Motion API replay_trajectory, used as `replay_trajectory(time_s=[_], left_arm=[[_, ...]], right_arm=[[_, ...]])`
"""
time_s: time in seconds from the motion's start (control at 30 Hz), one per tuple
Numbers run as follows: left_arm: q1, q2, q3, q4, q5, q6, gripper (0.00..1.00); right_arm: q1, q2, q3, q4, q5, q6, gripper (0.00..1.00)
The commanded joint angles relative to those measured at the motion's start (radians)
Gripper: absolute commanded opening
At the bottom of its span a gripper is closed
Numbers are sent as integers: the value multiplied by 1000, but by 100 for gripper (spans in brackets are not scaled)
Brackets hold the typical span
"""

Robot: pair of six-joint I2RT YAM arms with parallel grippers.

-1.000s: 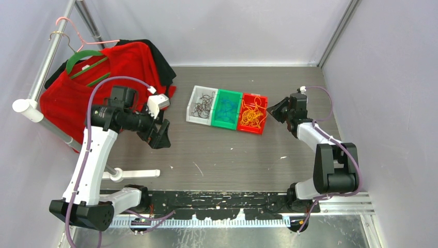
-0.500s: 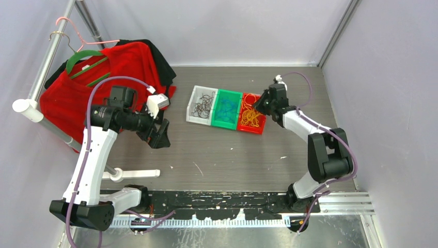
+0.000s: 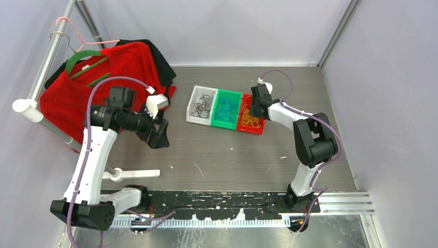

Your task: Untangle the cables

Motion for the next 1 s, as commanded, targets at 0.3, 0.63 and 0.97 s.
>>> replay_trajectory(time_s=[0.3,0.63,0.97], left_arm=[[45,27,-100,191,-8,-42,99],[173,46,-369,715,-60,-200,99],[208,184,-813,1660,-147,-403,100]], right_arm=[[4,-347,47,-80,12,-40,100],[-39,-669,-305,195,495,-115,100],[-246,-655,-693,600,644,-160,100]])
